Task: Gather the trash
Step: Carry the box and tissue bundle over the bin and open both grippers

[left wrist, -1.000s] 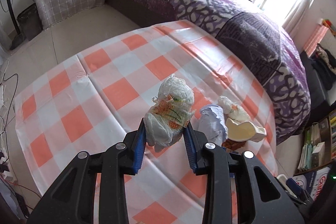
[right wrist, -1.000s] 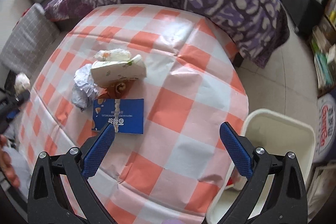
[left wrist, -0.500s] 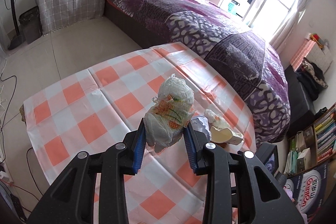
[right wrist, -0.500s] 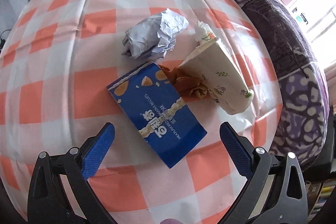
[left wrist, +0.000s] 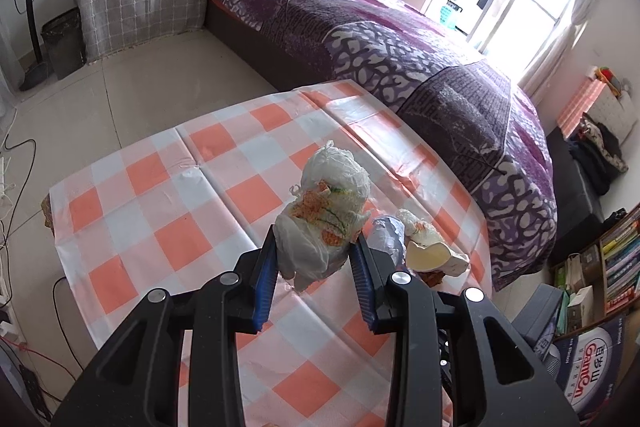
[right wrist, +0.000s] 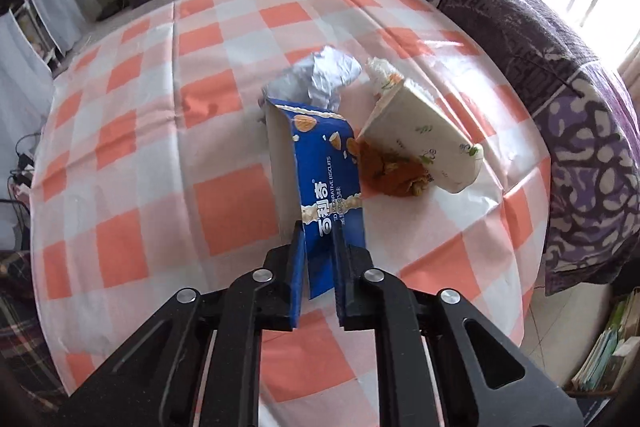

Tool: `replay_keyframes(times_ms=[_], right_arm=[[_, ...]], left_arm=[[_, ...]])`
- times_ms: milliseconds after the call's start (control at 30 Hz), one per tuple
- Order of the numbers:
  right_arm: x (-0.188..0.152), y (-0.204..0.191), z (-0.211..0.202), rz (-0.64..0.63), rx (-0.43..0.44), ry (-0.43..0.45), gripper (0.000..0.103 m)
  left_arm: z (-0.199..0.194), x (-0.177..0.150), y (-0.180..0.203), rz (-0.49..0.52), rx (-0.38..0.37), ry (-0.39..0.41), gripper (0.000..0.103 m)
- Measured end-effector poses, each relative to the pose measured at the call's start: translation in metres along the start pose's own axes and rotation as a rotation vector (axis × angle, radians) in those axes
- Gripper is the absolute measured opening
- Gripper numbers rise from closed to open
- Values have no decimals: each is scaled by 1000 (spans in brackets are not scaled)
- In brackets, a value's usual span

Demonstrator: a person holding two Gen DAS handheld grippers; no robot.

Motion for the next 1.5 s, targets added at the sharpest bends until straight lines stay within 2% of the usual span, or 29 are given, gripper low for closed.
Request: replay_keyframes(times_ms=[133, 200, 233, 300, 333, 433, 500, 533, 633, 700, 733, 767, 833, 967, 1233, 1500], right_arm=[[-2, -6, -3, -4, 3, -35, 9], [-8, -12, 2, 10, 26, -83, 10], [-11, -15, 4, 6, 19, -97, 15], [-15, -18, 5, 7, -3, -88, 62], [-15, -19, 4, 3, -18, -69, 69], [-13, -21, 6, -34, -52, -51, 71], [-10, -24, 8, -107, -104, -29, 84], [-9, -26, 12, -151, -126, -24, 86], [-8, -30, 28, -229, -111, -61, 91], [-9, -32, 39, -251, -95, -97, 88], [-10, -32, 43, -246, -69, -119, 79], [-10, -31, 42, -205, 4, -124, 51], [-5, -25, 31, -91, 69, -84, 51], [6, -28, -6, 21, 79, 31, 50], [17, -28, -82, 169, -33, 208, 51], [-5, 5, -120, 395, -91, 275, 52]], left_arm=[[-4, 0, -2, -8, -15, -4, 34], [-6, 1, -3, -5, -21, -3, 34], [-7, 1, -3, -4, -23, -3, 34], [-7, 2, -5, -9, -28, -8, 34], [-7, 2, -6, -12, -30, -10, 34], [-6, 2, -7, -12, -29, -15, 35], [-4, 2, -9, -15, -26, -22, 35], [-3, 1, -10, -17, -25, -27, 35], [1, 0, -10, -24, -28, -40, 35], [2, 0, -9, -26, -27, -42, 35], [2, -1, -8, -27, -26, -41, 35], [3, 0, -9, -25, -27, -41, 35], [3, 0, -8, -25, -27, -39, 35], [1, 0, -8, -33, -32, -33, 35], [-15, 1, -8, -32, -43, 7, 35], [-17, -9, 9, 28, -35, 11, 35]])
Point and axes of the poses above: each gripper's, at about its wrist camera, not at the fingertips, and z roughly the way its jaws point, y to its right, x to its top, the point moved 2 cm from there along z, roughly the way its jaws point, and after that the axes turned 2 degrees about -z, right-handed, at the moved point
